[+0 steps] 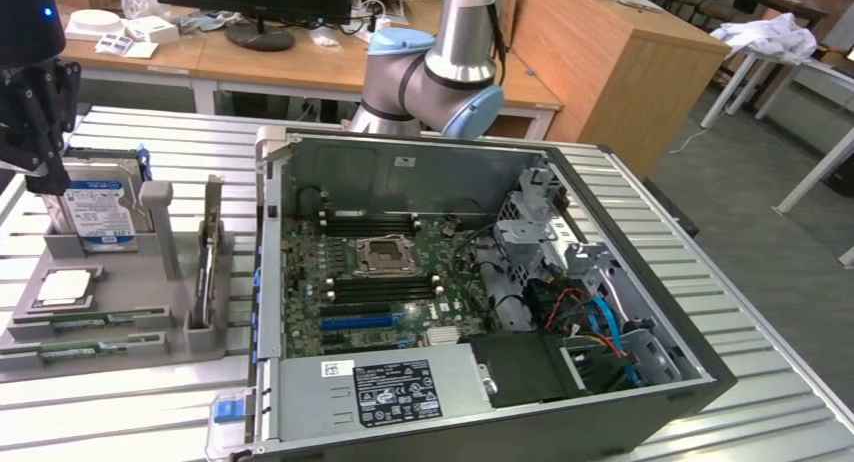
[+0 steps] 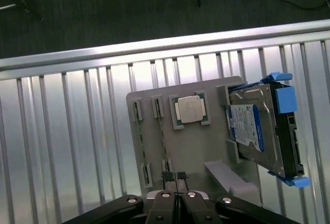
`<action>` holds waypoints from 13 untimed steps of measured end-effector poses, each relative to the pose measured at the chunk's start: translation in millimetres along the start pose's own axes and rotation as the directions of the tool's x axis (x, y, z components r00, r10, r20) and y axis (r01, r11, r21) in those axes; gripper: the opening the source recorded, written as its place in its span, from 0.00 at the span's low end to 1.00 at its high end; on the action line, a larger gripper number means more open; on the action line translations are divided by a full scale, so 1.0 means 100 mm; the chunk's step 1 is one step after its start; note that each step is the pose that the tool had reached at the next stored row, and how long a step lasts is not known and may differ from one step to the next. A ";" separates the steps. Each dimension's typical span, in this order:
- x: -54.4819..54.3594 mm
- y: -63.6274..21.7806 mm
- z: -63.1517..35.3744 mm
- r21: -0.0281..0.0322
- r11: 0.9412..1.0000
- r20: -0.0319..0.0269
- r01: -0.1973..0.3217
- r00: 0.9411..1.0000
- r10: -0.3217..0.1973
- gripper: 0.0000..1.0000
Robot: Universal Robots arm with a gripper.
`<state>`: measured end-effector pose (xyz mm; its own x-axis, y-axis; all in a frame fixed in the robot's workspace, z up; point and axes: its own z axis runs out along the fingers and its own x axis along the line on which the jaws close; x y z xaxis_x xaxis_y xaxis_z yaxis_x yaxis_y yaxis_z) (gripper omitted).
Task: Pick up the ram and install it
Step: 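Pick up the ram and move it above insertion slot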
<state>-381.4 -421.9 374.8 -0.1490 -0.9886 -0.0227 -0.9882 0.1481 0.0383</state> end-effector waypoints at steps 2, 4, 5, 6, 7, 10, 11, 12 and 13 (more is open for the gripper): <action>0.00 0.000 0.000 0.000 1.000 0.000 0.002 1.000 -0.002 0.11; 0.00 0.000 0.001 0.000 1.000 -0.001 0.018 1.000 -0.018 0.11; 0.00 0.000 0.001 -0.001 1.000 -0.001 0.028 1.000 -0.028 0.11; 0.00 0.000 0.001 -0.001 0.999 -0.001 0.035 0.999 -0.035 0.11; 0.00 0.000 0.001 -0.001 0.999 -0.001 0.036 0.999 -0.036 0.11; 0.00 0.000 0.000 -0.001 0.999 -0.001 0.036 0.999 -0.036 0.11; 0.00 0.000 0.001 -0.001 0.999 -0.001 0.036 0.999 -0.036 0.11; 0.00 0.000 0.000 -0.001 0.999 -0.001 0.036 0.999 -0.036 0.11; 0.00 0.000 0.000 -0.001 0.999 -0.001 0.036 0.999 -0.036 0.11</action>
<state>-381.4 -421.9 374.7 -0.1132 -0.9933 -0.0227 -0.9929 0.1123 0.0383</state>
